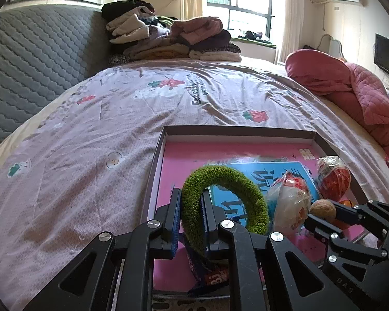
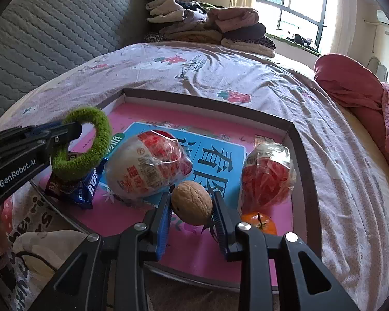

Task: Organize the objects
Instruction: 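Open the right tool to drop the walnut while the left tool releases the green ring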

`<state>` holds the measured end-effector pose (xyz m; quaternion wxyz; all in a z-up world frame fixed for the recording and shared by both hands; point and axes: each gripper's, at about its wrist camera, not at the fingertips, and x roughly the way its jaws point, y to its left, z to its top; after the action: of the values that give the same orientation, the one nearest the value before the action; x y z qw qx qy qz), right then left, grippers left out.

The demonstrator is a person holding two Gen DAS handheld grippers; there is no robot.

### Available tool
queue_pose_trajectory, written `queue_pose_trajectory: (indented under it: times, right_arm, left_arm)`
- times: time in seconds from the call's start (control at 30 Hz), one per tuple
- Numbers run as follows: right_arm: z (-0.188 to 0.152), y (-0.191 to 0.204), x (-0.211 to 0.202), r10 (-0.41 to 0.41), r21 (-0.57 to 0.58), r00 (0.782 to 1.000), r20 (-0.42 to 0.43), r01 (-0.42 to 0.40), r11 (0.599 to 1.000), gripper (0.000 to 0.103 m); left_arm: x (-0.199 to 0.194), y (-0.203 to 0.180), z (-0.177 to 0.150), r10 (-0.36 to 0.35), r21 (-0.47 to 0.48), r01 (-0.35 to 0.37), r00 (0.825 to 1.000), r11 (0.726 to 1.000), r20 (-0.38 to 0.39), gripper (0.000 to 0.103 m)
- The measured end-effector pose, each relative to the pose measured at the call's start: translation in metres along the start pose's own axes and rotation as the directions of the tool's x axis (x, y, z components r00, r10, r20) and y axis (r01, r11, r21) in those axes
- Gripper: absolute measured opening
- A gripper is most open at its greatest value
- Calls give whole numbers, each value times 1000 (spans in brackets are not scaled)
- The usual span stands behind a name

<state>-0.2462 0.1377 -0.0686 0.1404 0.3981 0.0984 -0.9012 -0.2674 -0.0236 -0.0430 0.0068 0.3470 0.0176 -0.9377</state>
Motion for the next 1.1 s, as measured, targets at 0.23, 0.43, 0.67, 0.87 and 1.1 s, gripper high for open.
queue_pose_trajectory:
  times: [0.23,0.43,0.67,0.87,1.1]
  right_arm:
    - [-1,1,5,20,-6,1000,-20,-20,1000,32]
    - [-3,-1,5,38,10,999,-26,-38,999,32]
    - [-3,-4,6,44,21,999,-25,-43,999,32]
    - [-2,-4,5,44,25,999,-27,-43,999,32]
    - [-1,-2,3,37,34,999,-38,-36,999,32]
  left_arm:
    - [6,-1,0,11,-3,-11,1000,1000,-20,14]
    - [7,-1,-1,11,2,-11,1000,1000,-23,17]
    - [5,-2,-3,-7,-8,7,1000,1000,-24,21]
    - [1,0,-8,-14,-20,13,999,1000,-29,27]
    - [-9,2,-12,-27,-33,26,999,999,-25,32]
